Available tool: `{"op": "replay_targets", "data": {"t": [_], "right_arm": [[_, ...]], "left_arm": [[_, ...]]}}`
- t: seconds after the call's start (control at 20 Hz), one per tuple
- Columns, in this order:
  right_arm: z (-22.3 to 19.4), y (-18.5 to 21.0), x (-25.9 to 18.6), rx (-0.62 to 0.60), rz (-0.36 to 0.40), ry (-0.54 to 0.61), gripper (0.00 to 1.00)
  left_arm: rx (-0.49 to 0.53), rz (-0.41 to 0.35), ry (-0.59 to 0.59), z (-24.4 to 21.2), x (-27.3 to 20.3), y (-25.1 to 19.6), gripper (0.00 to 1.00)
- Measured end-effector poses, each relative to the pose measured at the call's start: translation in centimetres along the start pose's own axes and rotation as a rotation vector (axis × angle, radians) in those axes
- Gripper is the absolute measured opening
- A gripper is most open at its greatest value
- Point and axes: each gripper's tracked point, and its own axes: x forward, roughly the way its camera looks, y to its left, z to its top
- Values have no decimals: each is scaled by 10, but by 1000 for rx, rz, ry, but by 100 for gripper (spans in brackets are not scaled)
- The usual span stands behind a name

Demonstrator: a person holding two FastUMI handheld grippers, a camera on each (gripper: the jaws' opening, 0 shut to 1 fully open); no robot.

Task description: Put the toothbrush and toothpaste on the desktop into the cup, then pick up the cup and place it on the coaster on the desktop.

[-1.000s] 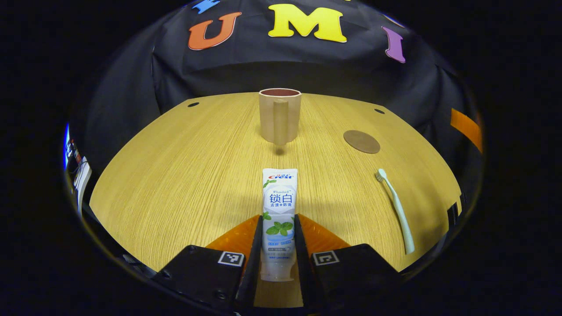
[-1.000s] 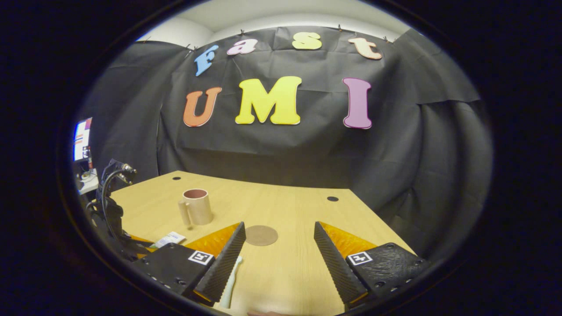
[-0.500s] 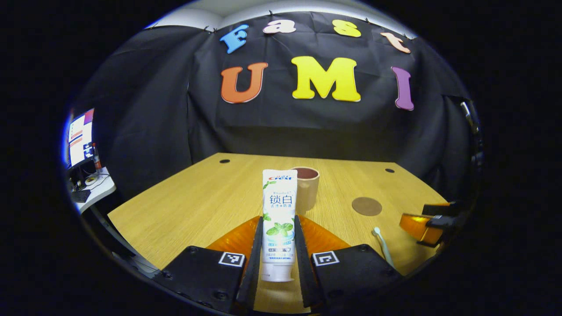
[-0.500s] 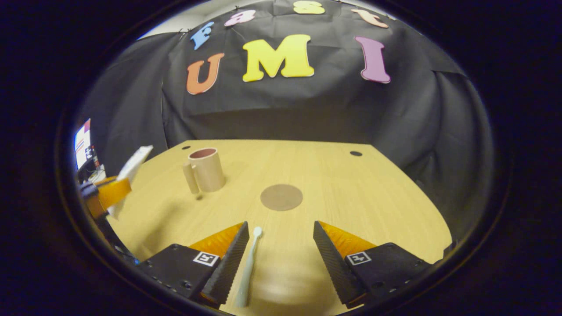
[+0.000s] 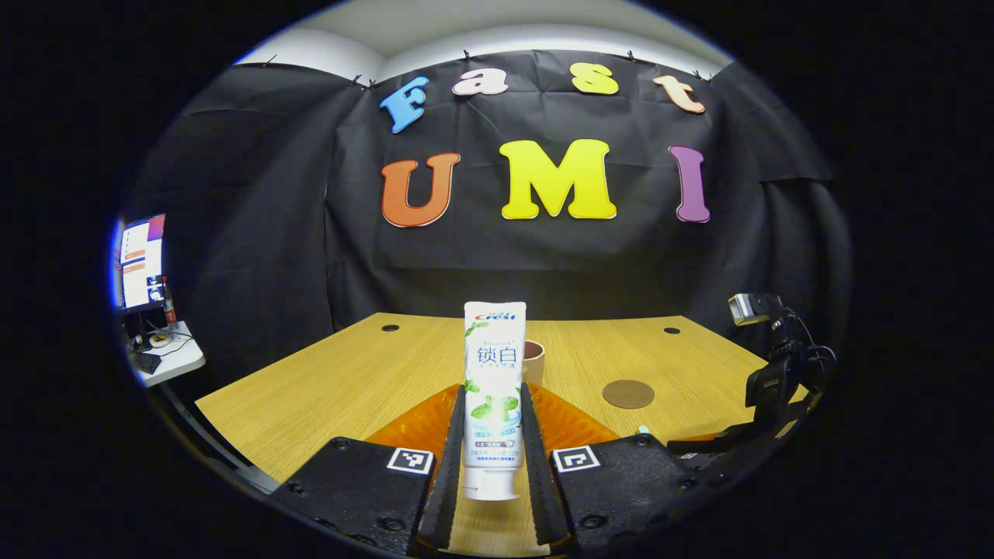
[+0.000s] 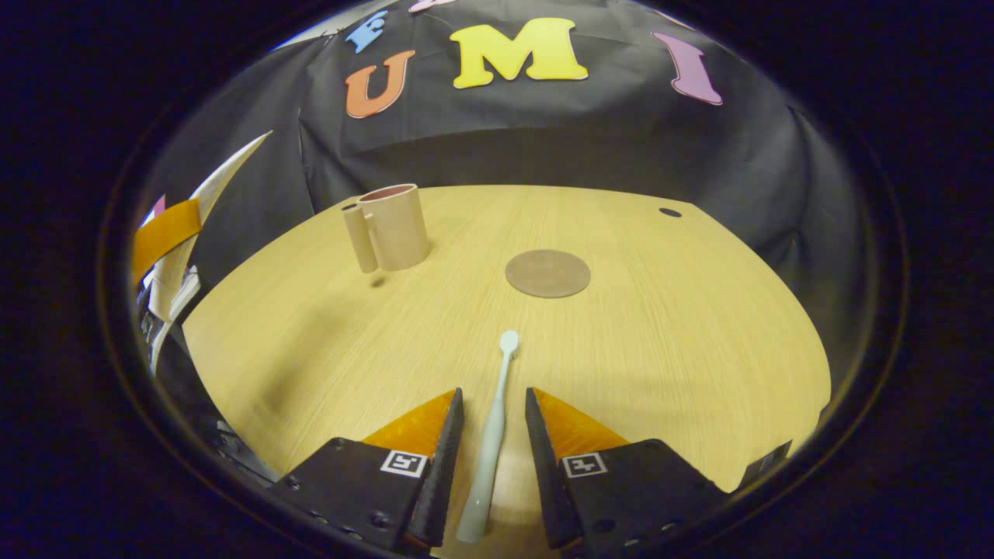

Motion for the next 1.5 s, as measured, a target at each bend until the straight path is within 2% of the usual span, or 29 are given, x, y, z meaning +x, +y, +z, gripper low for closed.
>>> {"op": "replay_targets", "data": {"t": [0.05, 0.15, 0.2, 0.25, 0.35, 0.45, 0.6, 0.85, 1.05, 1.2, 1.4, 1.5], "right_arm": [[2, 0, 0, 7, 2, -2, 48], [2, -2, 2, 22, 11, -1, 48], [3, 0, 3, 27, 19, 2, 30], [5, 0, 5, 21, 32, -6, 29], [4, -2, 4, 59, 57, 6, 8], [6, -5, 4, 79, 75, 7, 2], [16, 1, 0, 76, 98, -54, 2], [66, 1, -47, 51, 87, -302, 1], [105, 7, -97, 15, 82, -554, 1], [123, 6, -130, -9, 41, -707, 1], [133, 5, -152, -56, -11, -799, 1], [135, 8, -155, -62, -3, -806, 1]], "left_arm": [[-11, 3, 10, -2, 1, 2, 42], [-19, 9, 29, -6, 3, 3, 42], [-22, 12, 33, -7, 4, 5, 42], [-26, 13, 35, -7, 5, 4, 42], [-27, 11, 39, -8, 4, 3, 42], [-34, 3, 45, -10, 5, 1, 42], [-34, 12, 37, -7, 6, 4, 42], [-46, 3, 29, -5, 5, 2, 42], [-52, -2, 2, 2, 3, 3, 42], [-59, -50, -40, 9, 0, -8, 42], [-48, -69, -64, 14, -5, -13, 42], [-48, -73, -66, 13, -6, -14, 42]]}}
